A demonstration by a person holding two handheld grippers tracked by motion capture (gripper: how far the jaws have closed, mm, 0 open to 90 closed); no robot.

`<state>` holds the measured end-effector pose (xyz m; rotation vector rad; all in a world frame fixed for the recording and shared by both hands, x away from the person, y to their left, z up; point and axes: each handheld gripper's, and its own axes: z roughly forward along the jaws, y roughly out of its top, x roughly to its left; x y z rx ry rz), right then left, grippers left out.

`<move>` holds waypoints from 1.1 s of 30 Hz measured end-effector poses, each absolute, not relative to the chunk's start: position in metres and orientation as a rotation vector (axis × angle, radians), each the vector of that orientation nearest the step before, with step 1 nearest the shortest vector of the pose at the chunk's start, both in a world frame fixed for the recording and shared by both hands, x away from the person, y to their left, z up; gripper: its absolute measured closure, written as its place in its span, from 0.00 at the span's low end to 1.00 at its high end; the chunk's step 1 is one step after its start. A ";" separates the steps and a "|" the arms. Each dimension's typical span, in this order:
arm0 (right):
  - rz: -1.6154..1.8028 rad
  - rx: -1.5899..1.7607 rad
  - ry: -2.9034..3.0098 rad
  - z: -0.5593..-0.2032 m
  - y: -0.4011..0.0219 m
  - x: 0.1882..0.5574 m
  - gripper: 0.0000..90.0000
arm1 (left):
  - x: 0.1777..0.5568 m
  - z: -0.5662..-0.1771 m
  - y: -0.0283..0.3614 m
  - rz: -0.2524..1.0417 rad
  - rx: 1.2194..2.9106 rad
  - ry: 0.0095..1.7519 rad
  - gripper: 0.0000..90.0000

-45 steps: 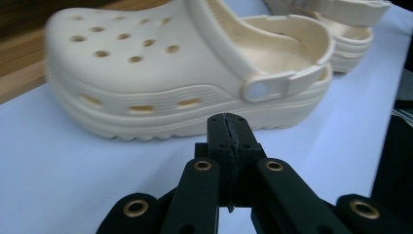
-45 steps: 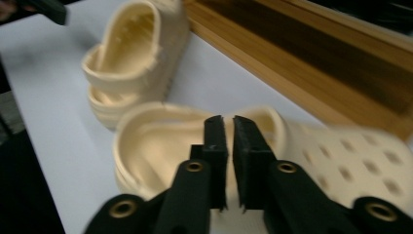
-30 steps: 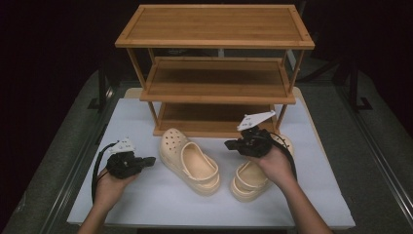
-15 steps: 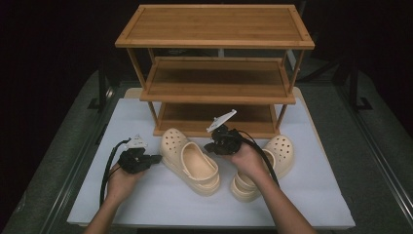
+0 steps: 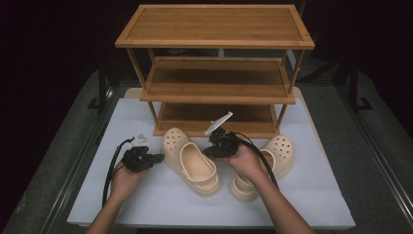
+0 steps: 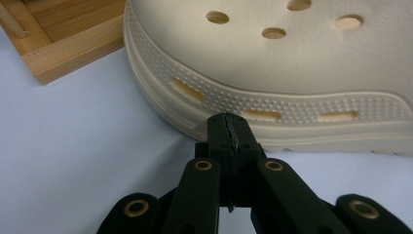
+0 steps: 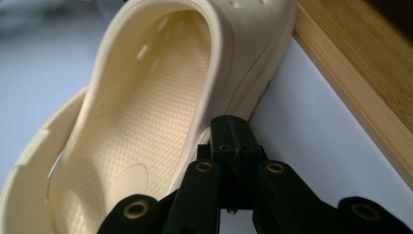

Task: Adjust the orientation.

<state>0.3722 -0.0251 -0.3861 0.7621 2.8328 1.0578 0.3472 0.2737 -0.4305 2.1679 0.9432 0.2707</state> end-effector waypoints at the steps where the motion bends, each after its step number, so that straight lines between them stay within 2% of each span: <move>1: 1.054 0.755 2.841 -0.386 -0.025 0.372 1.00 | 0.349 -0.430 0.272 0.269 2.167 0.940 1.00; 13: 0.991 0.643 2.928 -0.394 -0.020 0.357 1.00 | 0.368 -0.428 0.251 0.285 2.152 0.932 1.00; 25: 1.052 0.565 2.969 -0.394 -0.011 0.346 1.00 | 0.379 -0.430 0.246 0.256 2.123 0.928 1.00; 33: 1.049 0.519 3.011 -0.395 -0.007 0.342 1.00 | 0.388 -0.422 0.227 0.254 2.104 0.896 1.00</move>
